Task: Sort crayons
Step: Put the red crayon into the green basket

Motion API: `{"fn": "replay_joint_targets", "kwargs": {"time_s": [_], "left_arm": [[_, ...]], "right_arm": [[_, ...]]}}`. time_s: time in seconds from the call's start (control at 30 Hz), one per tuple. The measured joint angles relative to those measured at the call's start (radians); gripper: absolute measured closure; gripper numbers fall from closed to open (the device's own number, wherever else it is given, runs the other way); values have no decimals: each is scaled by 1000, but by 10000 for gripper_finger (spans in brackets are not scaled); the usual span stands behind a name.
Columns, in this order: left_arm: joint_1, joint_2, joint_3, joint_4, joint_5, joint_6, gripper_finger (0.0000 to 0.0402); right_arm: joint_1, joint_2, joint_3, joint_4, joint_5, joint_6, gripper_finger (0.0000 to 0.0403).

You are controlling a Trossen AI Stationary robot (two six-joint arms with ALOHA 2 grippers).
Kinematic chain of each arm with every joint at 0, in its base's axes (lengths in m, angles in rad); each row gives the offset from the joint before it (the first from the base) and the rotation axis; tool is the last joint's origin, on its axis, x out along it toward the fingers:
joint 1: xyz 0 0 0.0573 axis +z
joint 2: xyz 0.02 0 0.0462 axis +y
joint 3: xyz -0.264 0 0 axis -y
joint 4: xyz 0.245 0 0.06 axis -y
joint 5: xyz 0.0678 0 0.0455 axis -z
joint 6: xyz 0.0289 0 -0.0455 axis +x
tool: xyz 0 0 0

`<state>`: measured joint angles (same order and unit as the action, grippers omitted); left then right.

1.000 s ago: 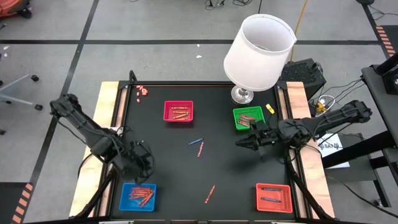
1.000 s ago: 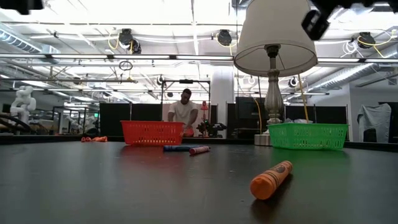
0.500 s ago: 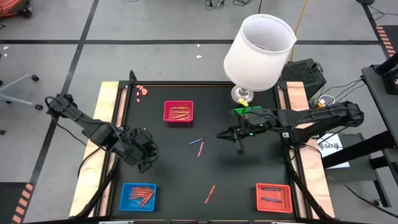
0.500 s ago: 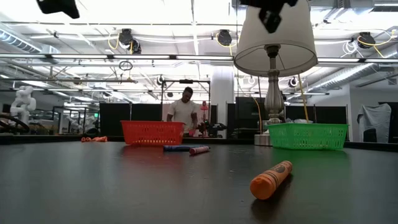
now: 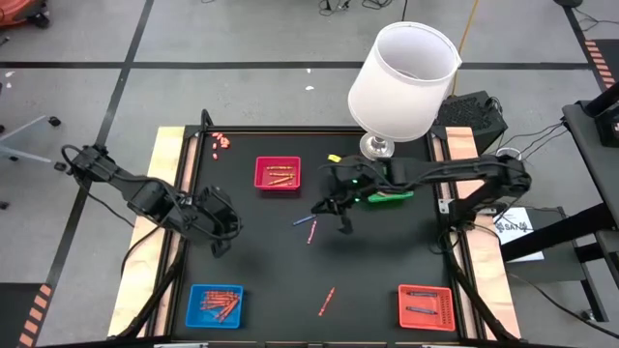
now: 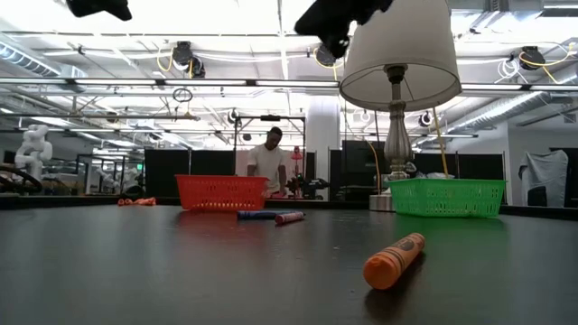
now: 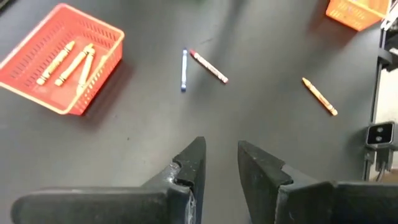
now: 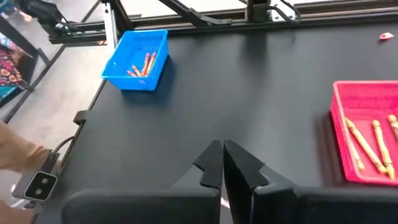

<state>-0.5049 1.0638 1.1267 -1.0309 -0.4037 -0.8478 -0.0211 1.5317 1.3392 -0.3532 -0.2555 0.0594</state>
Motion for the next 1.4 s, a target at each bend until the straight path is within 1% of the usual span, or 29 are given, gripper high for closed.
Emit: {"fn": "replay_joint_targets", "kwargs": {"time_s": [0.1, 0.2, 0.27, 0.37, 0.6, 0.8, 1.0, 1.1, 1.23, 1.4], "left_arm": [[0, -11, 0, 0, -26, 0, 311], [0, -16, 0, -2, -56, 0, 311], [0, -18, 0, -5, -72, 0, 311], [0, -18, 0, -5, -80, 1, 311], [0, -18, -1, -2, -95, 51, 311], [0, -18, -1, 0, -95, 45, 311], [0, -18, -1, 4, -95, 44, 311], [0, -18, -1, 3, -95, 44, 311], [0, -18, -1, 0, -97, 44, 311], [0, -18, -1, -1, -98, 44, 311]], "right_arm": [[-14, 53, 39, 0, -36, -21, 403], [-24, 101, 61, -1, -39, -34, 403], [-29, 132, 70, 0, -64, -48, 403], [-37, 175, 75, 2, -117, -73, 403], [-37, 290, 75, -8, -194, -147, 403], [-37, 375, 75, -61, -192, -184, 403], [-37, 418, 75, -80, -184, -261, 395], [-36, 419, 75, -102, -134, -327, 376], [-30, 425, 75, -109, -52, -459, 341], [-30, 445, 75, -101, -58, -556, 307]]}}
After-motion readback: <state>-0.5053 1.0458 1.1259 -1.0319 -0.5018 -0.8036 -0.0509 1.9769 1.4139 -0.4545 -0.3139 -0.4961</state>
